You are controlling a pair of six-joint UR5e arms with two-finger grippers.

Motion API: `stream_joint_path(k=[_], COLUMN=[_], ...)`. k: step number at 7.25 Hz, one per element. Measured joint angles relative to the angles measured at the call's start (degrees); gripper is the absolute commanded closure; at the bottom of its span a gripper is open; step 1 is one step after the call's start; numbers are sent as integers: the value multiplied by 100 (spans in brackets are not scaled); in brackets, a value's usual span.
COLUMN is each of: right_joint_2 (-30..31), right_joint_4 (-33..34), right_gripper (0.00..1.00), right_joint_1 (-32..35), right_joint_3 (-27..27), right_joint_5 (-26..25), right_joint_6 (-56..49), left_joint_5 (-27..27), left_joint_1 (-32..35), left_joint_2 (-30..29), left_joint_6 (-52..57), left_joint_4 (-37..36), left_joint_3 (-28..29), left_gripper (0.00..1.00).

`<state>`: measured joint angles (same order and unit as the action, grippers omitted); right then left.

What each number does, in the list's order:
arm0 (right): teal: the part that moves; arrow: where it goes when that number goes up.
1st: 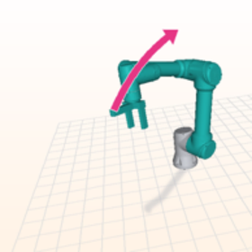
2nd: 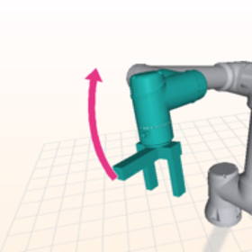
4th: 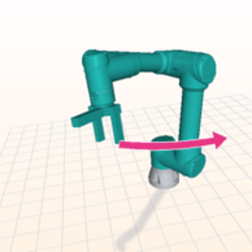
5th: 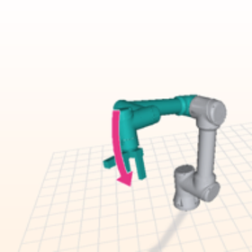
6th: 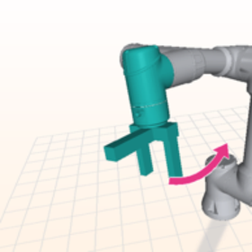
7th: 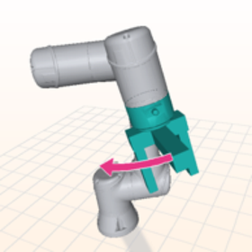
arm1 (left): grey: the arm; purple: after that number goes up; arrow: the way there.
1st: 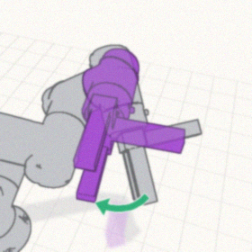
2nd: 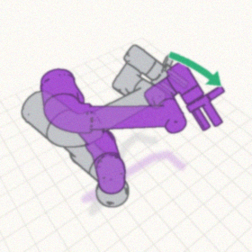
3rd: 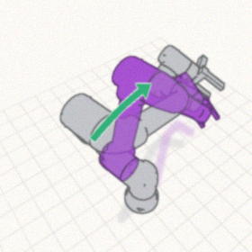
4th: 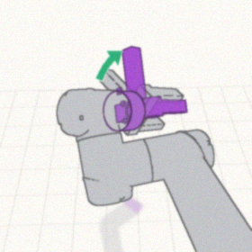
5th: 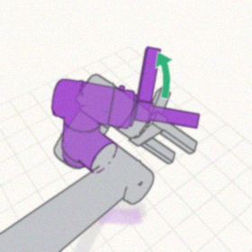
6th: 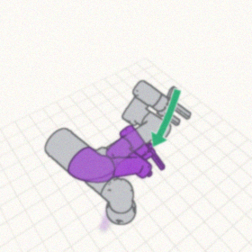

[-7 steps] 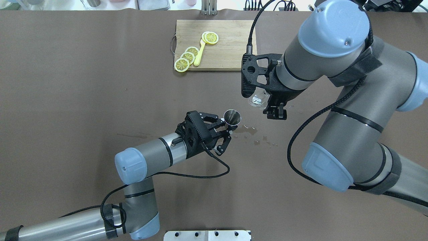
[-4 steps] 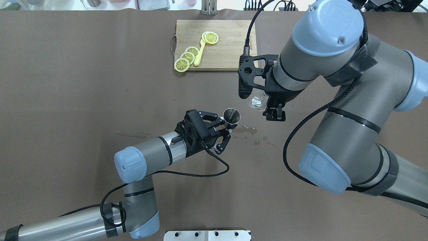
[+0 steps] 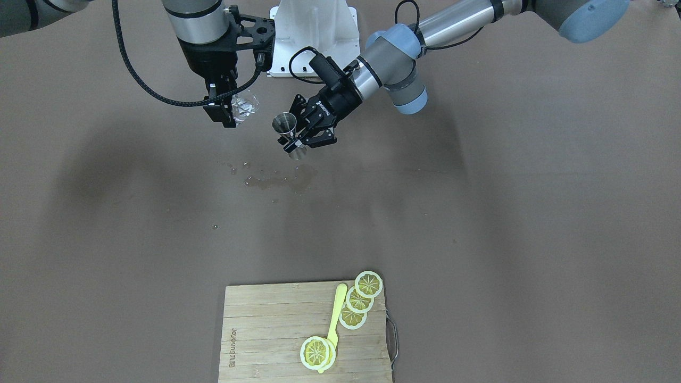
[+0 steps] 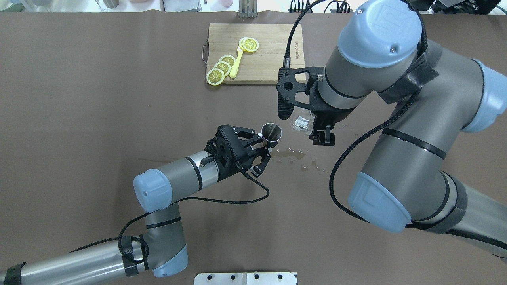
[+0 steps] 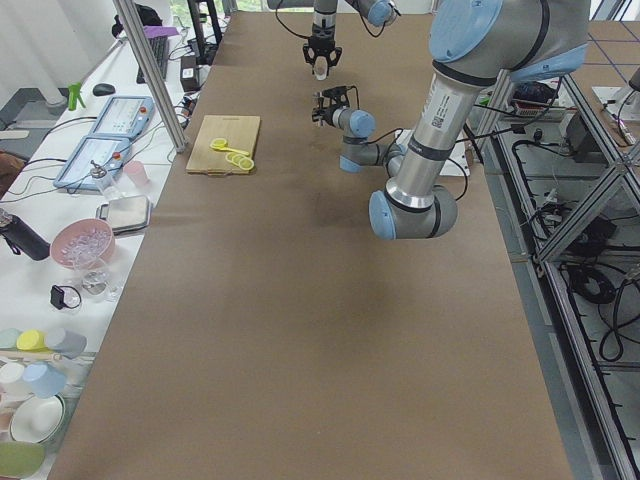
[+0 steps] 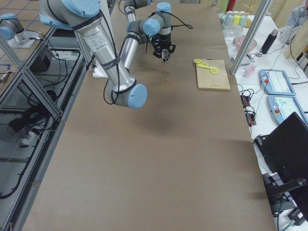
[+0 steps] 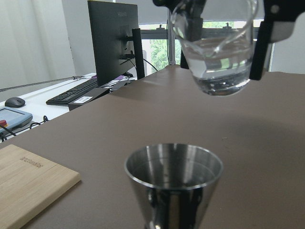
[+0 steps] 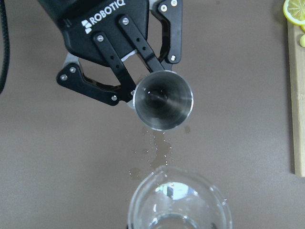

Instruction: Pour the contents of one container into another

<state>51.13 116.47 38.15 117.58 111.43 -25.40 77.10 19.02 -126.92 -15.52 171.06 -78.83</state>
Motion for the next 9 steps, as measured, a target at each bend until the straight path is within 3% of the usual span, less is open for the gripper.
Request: stream_joint_path(k=[9], right_joint_2=[-584], right_joint_4=[844], right_gripper=[100], right_joint_1=[-121], right_joint_3=[-287], right_joint_5=[-285], right_joint_6=[0], left_joint_5=[-46], left_joint_1=[-41], left_joint_2=[-83], left_joint_6=[66], left_joint_4=[-45], left_joint_3=[22], left_gripper=[100])
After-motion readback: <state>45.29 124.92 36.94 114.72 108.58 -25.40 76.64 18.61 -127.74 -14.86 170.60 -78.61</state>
